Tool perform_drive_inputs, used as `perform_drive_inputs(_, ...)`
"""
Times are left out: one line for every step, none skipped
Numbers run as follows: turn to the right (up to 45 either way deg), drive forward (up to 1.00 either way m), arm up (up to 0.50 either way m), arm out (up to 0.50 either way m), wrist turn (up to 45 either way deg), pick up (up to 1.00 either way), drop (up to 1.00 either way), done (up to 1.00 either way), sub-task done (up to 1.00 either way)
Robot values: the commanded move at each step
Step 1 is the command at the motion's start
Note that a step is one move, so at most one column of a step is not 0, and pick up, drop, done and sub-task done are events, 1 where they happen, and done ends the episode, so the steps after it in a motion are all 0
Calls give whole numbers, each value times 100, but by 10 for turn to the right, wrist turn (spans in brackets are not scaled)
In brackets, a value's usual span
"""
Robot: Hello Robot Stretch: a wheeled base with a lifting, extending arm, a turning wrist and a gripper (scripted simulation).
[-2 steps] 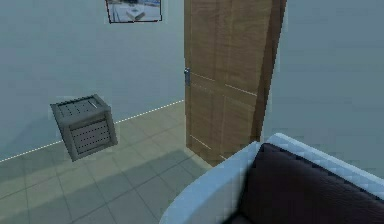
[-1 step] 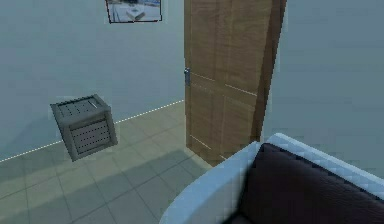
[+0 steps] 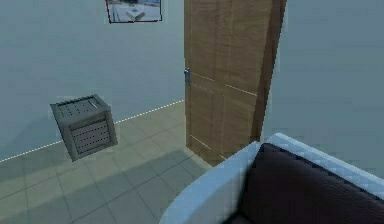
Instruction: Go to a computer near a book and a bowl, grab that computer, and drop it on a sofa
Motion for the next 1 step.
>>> perform_drive_inputs(0,0,0,0,0,0,100,0,0)
